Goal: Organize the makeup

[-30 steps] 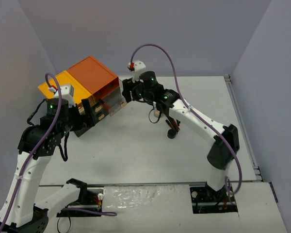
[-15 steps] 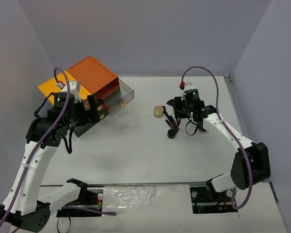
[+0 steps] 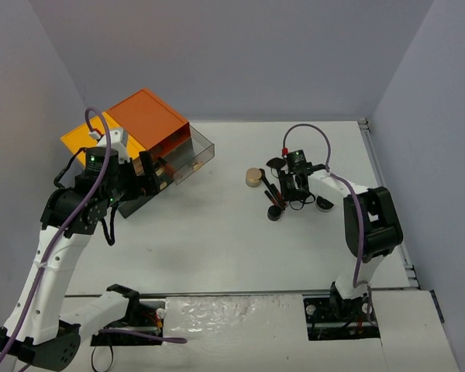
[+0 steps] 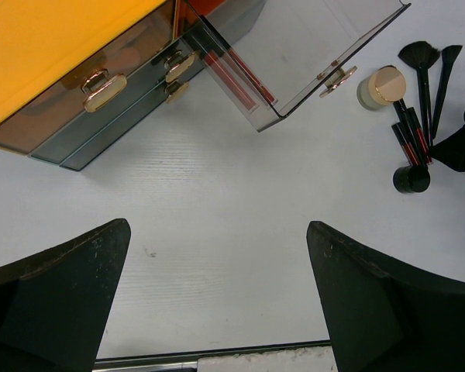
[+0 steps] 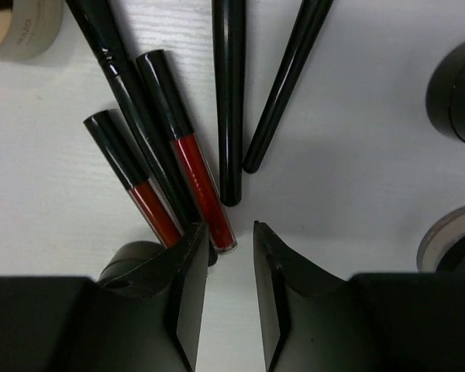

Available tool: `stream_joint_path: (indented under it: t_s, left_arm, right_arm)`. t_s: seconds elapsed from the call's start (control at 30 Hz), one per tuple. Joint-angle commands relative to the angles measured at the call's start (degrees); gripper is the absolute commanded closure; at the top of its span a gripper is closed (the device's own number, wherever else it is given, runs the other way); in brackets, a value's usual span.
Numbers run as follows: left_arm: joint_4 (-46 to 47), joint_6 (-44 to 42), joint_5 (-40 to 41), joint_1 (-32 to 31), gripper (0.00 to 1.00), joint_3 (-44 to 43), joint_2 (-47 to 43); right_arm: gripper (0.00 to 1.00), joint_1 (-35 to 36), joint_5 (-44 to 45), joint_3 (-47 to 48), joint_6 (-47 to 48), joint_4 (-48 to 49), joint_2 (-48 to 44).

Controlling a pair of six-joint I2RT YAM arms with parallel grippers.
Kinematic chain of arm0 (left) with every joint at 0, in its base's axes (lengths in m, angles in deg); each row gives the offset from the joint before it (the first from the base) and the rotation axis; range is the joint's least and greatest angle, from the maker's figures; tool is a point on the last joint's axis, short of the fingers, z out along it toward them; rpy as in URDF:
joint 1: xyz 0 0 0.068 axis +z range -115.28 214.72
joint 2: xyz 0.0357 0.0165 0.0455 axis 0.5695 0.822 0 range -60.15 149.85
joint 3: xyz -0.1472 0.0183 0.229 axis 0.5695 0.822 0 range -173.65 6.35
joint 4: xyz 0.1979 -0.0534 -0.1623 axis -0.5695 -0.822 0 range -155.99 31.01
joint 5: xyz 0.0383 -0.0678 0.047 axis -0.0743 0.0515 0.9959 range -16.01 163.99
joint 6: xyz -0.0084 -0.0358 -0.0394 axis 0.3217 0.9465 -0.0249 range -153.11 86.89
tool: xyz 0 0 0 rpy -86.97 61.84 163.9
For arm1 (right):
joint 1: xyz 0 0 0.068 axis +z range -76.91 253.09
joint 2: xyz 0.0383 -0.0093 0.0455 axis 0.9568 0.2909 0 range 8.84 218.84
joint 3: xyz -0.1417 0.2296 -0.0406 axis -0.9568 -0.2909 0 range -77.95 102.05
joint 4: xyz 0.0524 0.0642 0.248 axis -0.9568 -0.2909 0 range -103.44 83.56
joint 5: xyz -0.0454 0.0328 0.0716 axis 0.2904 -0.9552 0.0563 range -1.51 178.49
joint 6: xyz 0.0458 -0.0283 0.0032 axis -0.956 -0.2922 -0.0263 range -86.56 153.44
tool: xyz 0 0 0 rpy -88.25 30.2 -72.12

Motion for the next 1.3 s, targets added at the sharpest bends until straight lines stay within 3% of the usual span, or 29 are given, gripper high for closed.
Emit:
stream_joint_path:
  t_s: [0.0, 0.5, 0.87, 1.27]
  left_arm:
    - [1.45, -0.32, 0.66, 0.39, 0.03, -0.53, -1.37]
    - [1.13, -0.37, 1.39, 0.35, 0.03, -0.75, -1.16]
    - [1.55, 0.50, 0.97, 0.35, 0.03, 0.26, -1.51]
    - [1.86, 0.46, 0.53, 0.44, 0.03, 0.13, -1.39]
  right_arm:
    - [0.75, 0.31, 0.24, 3.95, 0.48, 1.77, 1.23]
    - [0.77, 3.03, -0.24, 3.12, -0.07, 2.98, 4.73]
    - [0.71, 4.85, 7.58, -0.68, -5.97, 3.28, 2.28]
    - [0.74, 5.51, 3.82, -4.43, -7.70, 3.77, 0.24]
